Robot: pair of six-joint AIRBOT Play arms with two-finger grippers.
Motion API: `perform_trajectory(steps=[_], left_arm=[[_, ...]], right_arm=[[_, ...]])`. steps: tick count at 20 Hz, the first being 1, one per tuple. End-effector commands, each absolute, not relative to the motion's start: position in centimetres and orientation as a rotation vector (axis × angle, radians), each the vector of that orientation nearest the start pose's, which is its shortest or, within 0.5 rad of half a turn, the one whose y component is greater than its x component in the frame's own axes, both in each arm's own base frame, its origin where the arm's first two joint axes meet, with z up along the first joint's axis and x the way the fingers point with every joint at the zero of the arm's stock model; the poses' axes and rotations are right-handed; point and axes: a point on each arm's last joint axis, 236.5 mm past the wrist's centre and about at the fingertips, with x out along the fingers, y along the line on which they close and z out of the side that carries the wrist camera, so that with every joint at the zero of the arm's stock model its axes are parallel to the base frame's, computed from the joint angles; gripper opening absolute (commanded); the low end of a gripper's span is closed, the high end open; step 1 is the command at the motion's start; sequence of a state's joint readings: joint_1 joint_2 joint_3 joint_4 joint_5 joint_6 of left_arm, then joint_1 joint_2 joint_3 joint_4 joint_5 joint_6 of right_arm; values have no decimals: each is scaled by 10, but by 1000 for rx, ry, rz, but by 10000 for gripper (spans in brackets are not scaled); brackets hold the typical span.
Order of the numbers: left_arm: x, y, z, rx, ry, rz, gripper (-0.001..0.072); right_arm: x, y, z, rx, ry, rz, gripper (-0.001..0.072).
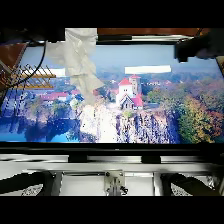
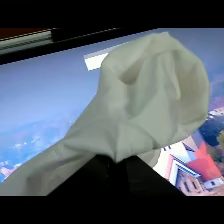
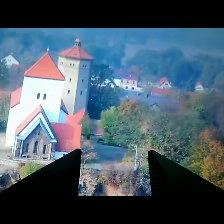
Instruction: Fold the shirts.
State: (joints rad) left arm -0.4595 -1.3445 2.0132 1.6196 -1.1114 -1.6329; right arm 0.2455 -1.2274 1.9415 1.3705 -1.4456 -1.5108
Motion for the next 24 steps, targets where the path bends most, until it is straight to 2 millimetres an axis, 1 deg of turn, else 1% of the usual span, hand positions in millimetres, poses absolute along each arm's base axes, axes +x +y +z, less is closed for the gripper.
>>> perform_trajectory(steps=[1, 2, 3, 4, 6, 7, 8, 9, 10, 11, 12, 13, 14, 15, 16, 17, 18, 19, 20, 21, 22, 23, 24], left_arm=[[377, -242, 327, 1, 548, -490, 33], [367, -262, 297, 15, 620, -521, 33], [356, -283, 264, 42, 687, -554, 33], [342, -303, 224, 81, 758, -588, 33], [316, -334, 153, 65, 878, -607, 33], [305, -347, 127, 33, 912, -617, 33], [298, -358, 112, -6, 938, -634, 51], [294, -365, 106, -38, 961, -649, 316], [296, -366, 108, -59, 966, -649, 669], [302, -361, 116, -79, 965, -638, 718], [309, -348, 127, -70, 967, -615, 719], [318, -327, 138, -40, 975, -588, 719], [325, -302, 146, 6, 998, -559, 718], [328, -270, 150, 57, 1039, -522, 718], [327, -239, 149, 96, 1090, -483, 718], [323, -206, 143, 112, 1158, -428, 717], [320, -176, 133, 106, 1213, -372, 717], [316, -154, 122, 81, 1244, -322, 718], [309, -136, 107, 59, 1273, -281, 718], [296, -122, 85, 38, 1312, -247, 718], [282, -114, 61, 12, 1355, -227, 718], [267, -114, 36, -27, 1393, -232, 718], [255, -120, 13, -78, 1419, -248, 718]], right_arm=[[345, 36, 356, -69, 605, 14, 540], [333, 35, 356, -59, 624, 16, 540], [322, 35, 350, -54, 660, 23, 540], [313, 35, 340, -54, 719, 26, 540], [301, 39, 317, -55, 838, 41, 540], [298, 44, 309, -54, 881, 56, 540], [299, 49, 301, -46, 916, 72, 540], [303, 55, 295, -28, 938, 82, 540], [308, 60, 289, -11, 959, 86, 540], [314, 64, 281, -14, 984, 95, 540], [321, 64, 274, -21, 1008, 85, 540], [329, 58, 264, -46, 1034, 54, 540], [336, 52, 254, -82, 1064, 29, 540], [342, 47, 243, -128, 1102, 16, 540], [347, 43, 230, -177, 1153, 14, 541], [354, 43, 218, -168, 1183, 19, 540], [358, 45, 201, -139, 1232, 44, 541], [359, 47, 183, -96, 1292, 75, 541], [357, 49, 166, -45, 1350, 111, 541], [353, 51, 149, 5, 1403, 142, 541], [347, 51, 131, 53, 1458, 173, 541], [341, 51, 113, 91, 1506, 197, 541], [336, 52, 97, 125, 1543, 212, 541]])
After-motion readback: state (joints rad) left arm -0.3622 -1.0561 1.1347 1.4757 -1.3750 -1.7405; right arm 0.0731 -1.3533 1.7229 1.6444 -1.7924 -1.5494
